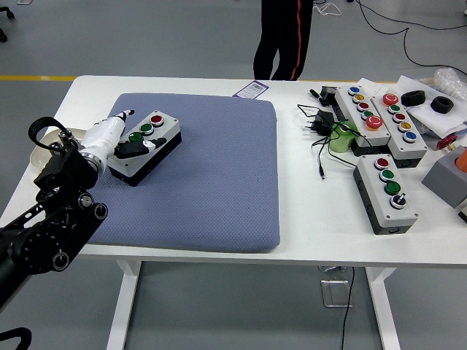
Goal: Pick up the button,place it on the desk,press the button,press the button
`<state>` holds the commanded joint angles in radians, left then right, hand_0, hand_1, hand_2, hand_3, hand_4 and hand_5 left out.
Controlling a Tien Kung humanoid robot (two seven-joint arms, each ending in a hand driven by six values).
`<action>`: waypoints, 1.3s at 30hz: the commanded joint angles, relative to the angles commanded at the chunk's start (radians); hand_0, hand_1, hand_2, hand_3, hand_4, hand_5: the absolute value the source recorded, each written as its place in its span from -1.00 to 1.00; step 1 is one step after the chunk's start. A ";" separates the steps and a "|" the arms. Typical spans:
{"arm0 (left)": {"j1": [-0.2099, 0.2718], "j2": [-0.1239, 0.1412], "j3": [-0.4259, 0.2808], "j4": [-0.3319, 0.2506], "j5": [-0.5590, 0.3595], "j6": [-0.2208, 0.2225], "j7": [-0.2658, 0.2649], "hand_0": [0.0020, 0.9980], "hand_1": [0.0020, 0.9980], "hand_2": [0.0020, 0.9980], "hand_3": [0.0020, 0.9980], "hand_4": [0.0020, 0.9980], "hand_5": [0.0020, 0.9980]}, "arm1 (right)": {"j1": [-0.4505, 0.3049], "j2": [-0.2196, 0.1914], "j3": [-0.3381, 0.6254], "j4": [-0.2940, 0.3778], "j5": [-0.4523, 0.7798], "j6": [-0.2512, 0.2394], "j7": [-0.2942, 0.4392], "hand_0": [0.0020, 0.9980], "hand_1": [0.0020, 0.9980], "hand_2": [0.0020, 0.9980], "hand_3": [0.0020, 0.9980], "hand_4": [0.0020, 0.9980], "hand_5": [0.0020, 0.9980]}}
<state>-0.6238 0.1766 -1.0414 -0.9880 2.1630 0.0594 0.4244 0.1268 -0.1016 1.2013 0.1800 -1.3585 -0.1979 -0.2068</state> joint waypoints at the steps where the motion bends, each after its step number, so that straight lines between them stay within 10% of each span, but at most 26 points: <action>1: -0.003 -0.002 0.002 0.006 0.019 -0.002 0.003 1.00 1.00 1.00 1.00 1.00 0.61 | 0.000 0.000 -0.001 0.000 0.001 0.000 0.000 0.49 0.37 0.41 0.15 -0.64 -0.78; 17: -0.114 -0.060 0.082 0.235 0.016 -0.004 0.044 1.00 1.00 1.00 1.00 1.00 0.55 | 0.001 -0.002 -0.010 0.000 0.007 0.000 0.000 0.49 0.37 0.41 0.15 -0.64 -0.78; 26: -0.153 -0.100 0.150 0.344 -0.135 0.159 0.007 0.85 0.98 1.00 1.00 1.00 0.44 | -0.002 -0.005 -0.015 0.000 0.005 0.000 -0.002 0.49 0.37 0.41 0.15 -0.64 -0.78; 27: -0.154 -0.102 0.156 0.347 -0.136 0.150 0.010 0.58 0.80 0.93 0.76 1.00 0.36 | -0.003 -0.005 -0.015 0.000 0.007 0.000 -0.002 0.49 0.37 0.41 0.15 -0.64 -0.78; 32: -0.156 -0.106 0.177 0.350 -0.131 0.105 0.018 0.58 0.80 0.93 0.76 1.00 0.36 | -0.004 -0.006 -0.014 0.000 0.003 0.000 -0.002 0.49 0.37 0.41 0.15 -0.64 -0.78; 33: -0.157 -0.105 0.180 0.348 -0.124 0.092 0.020 0.12 0.46 0.63 0.45 1.00 0.35 | -0.004 -0.006 -0.015 0.000 0.003 0.000 -0.002 0.49 0.37 0.41 0.15 -0.64 -0.78; 38: -0.155 -0.099 0.187 0.339 -0.086 0.062 0.031 0.12 0.46 0.63 0.45 1.00 0.35 | -0.007 -0.007 -0.014 0.000 0.002 0.000 -0.002 0.49 0.37 0.41 0.15 -0.64 -0.78; 39: -0.155 -0.098 0.186 0.337 -0.082 0.066 0.032 -0.33 0.05 0.14 0.14 1.00 0.16 | -0.007 -0.007 -0.015 0.000 0.003 0.000 -0.002 0.49 0.37 0.41 0.15 -0.64 -0.78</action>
<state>-0.7785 0.0790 -0.8550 -0.6506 2.0809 0.1250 0.4563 0.1196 -0.1081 1.1867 0.1800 -1.3558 -0.1979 -0.2086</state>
